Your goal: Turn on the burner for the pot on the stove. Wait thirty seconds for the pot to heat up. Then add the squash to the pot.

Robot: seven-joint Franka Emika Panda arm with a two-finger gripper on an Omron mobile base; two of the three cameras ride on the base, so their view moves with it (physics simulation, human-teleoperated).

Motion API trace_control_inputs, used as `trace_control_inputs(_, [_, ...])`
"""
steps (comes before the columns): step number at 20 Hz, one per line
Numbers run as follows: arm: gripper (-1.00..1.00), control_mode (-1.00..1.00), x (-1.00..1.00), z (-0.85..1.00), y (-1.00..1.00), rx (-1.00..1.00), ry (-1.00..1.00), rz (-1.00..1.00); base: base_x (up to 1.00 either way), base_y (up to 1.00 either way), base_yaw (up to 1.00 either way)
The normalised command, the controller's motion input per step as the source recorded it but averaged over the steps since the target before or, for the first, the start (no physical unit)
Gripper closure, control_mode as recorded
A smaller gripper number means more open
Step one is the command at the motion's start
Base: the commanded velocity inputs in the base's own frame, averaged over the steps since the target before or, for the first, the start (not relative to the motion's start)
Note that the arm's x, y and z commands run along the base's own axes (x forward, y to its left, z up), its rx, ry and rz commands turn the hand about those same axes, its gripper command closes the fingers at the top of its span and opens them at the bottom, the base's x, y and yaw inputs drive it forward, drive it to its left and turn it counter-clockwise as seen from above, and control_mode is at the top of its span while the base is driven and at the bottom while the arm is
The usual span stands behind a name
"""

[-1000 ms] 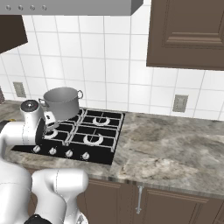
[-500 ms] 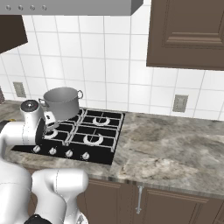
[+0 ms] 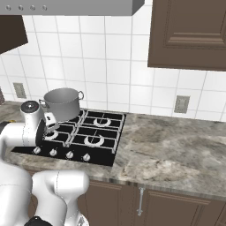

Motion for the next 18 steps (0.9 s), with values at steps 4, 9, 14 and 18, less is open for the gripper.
trace_control_inputs(4, [-1.00,-1.00,0.00,0.00,0.00,0.00,0.00,0.00,0.00,0.00,0.00])
trace_control_inputs(9, [-1.00,-1.00,0.00,0.00,0.00,0.00,0.00,0.00,0.00,0.00,0.00])
trace_control_inputs(14, [-1.00,-1.00,0.00,0.00,0.00,0.00,0.00,0.00,0.00,0.00,0.00])
trace_control_inputs(18, [-1.00,-1.00,0.00,0.00,0.00,0.00,0.00,0.00,0.00,0.00,0.00])
